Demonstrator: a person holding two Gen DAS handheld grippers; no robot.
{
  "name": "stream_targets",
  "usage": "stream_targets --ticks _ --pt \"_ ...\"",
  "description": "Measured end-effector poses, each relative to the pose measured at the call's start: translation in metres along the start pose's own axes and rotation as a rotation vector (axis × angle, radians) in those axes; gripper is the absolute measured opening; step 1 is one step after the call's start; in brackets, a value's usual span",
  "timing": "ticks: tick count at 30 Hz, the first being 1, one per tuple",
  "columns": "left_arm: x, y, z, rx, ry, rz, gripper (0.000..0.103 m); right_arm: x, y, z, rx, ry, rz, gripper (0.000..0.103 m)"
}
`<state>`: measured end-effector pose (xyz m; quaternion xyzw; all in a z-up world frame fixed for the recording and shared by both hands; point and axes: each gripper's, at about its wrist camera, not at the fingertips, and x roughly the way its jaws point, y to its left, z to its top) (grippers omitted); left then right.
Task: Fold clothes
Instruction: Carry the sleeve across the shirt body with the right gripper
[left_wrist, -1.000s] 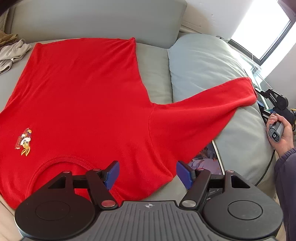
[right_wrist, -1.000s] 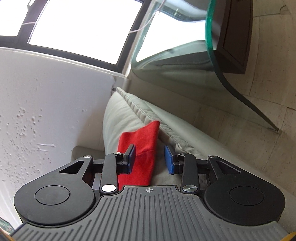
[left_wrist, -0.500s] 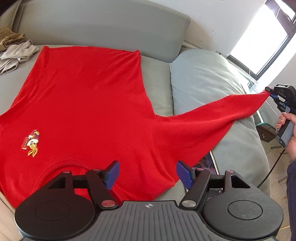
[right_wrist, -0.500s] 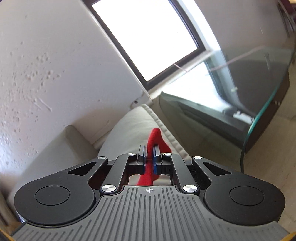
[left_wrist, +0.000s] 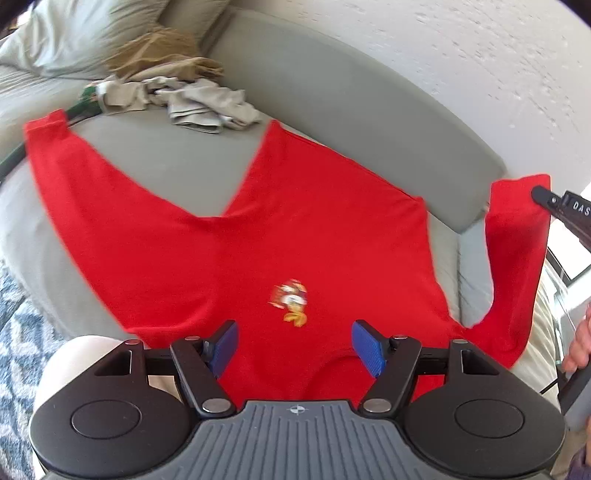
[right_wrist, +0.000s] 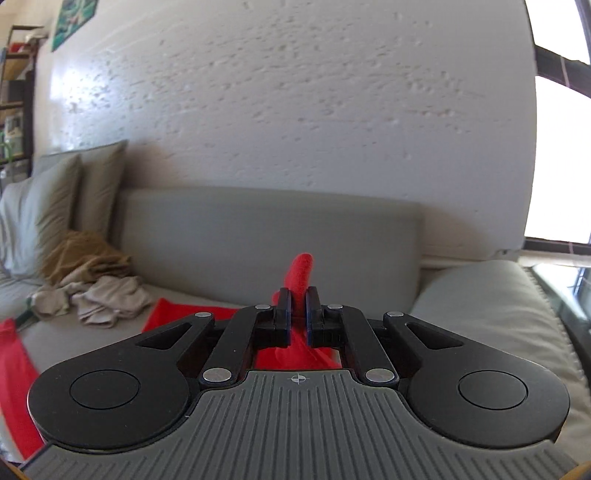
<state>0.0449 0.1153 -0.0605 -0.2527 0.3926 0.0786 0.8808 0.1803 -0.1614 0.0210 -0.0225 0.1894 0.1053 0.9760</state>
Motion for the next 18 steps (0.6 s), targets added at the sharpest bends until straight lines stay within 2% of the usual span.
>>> stream_targets --ticks 3,7,9,10,11,12,13,14,15,18 --pt "-0.010 0.036 0.006 -0.065 -0.023 0.040 0.066 0.010 0.067 -0.024 -0.010 0.059 0.066 0.007" --pt "-0.012 0.071 0.009 -0.151 -0.020 0.041 0.066 0.023 0.157 -0.057 -0.025 0.140 0.155 0.007" --pt "-0.010 0.086 0.009 -0.194 -0.013 0.039 0.066 0.035 0.184 -0.083 -0.055 0.242 0.226 0.009" --pt "-0.007 0.091 0.009 -0.211 -0.009 0.036 0.066 0.042 0.193 -0.095 -0.064 0.320 0.279 0.012" --pt "-0.005 0.095 0.009 -0.227 -0.006 0.032 0.066 0.049 0.200 -0.106 -0.071 0.397 0.331 0.016" --pt "-0.003 0.099 0.007 -0.240 -0.001 0.027 0.066 0.051 0.203 -0.114 -0.067 0.458 0.370 0.031" --pt "-0.001 0.100 0.005 -0.248 0.007 0.019 0.066 0.053 0.205 -0.121 -0.061 0.514 0.407 0.038" --pt "0.002 0.101 0.003 -0.254 0.016 0.009 0.066 0.049 0.200 -0.123 -0.041 0.523 0.419 0.045" --pt "0.004 0.100 0.001 -0.256 0.022 -0.005 0.066 0.043 0.190 -0.122 -0.013 0.522 0.426 0.048" --pt "0.012 0.094 -0.001 -0.233 0.034 -0.037 0.064 0.023 0.141 -0.109 0.122 0.524 0.421 0.060"
